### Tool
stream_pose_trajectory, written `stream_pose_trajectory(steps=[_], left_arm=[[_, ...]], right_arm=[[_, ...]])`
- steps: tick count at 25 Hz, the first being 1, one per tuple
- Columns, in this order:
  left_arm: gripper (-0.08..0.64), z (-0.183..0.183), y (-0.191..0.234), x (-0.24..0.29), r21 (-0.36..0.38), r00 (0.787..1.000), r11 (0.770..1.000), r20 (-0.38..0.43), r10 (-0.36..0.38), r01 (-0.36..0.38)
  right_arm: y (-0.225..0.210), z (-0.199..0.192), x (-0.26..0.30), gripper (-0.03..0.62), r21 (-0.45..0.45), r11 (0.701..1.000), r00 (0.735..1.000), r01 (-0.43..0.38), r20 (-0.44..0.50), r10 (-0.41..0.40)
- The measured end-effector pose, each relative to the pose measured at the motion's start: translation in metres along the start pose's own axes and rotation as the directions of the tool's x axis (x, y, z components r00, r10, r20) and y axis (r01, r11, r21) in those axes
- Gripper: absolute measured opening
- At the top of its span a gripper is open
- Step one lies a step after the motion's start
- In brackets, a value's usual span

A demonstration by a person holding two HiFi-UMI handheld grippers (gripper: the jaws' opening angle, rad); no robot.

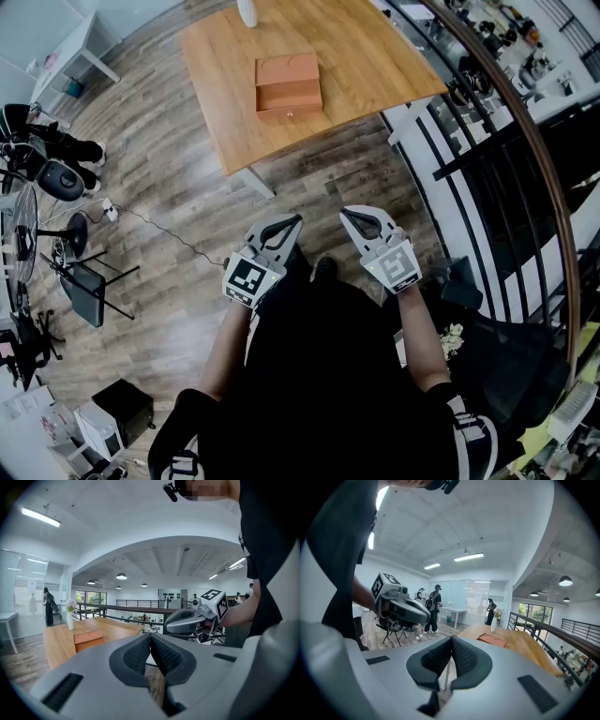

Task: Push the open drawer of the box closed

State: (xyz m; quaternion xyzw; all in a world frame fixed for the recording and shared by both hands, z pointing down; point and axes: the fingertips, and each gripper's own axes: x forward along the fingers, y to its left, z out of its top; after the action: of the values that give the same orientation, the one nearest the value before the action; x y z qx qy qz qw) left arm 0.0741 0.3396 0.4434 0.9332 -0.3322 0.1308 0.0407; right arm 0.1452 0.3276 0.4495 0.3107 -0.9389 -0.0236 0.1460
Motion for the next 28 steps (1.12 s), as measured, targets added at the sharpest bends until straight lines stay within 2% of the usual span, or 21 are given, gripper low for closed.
stream_pose_trajectory(steps=[19, 25, 28], left_arm=[[0.023, -0.001, 0.007, -0.022, -0.016, 0.999, 0.999, -0.003, 0.048, -0.048], [0.023, -0.002, 0.001, -0.024, -0.014, 0.998, 0.998, 0.002, 0.062, -0.062], [0.023, -0.001, -0.003, -0.023, -0.017, 0.998, 0.998, 0.006, 0.068, -0.067]], right_arm=[[0.013, 0.009, 0.014, 0.016, -0.014, 0.999, 0.998, -0.052, 0.031, 0.053], [0.015, 0.002, 0.01, 0.017, 0.001, 0.998, 0.998, -0.055, 0.011, 0.055], [0.015, 0.001, 0.006, 0.017, -0.03, 0.998, 0.998, -0.061, 0.021, 0.062]])
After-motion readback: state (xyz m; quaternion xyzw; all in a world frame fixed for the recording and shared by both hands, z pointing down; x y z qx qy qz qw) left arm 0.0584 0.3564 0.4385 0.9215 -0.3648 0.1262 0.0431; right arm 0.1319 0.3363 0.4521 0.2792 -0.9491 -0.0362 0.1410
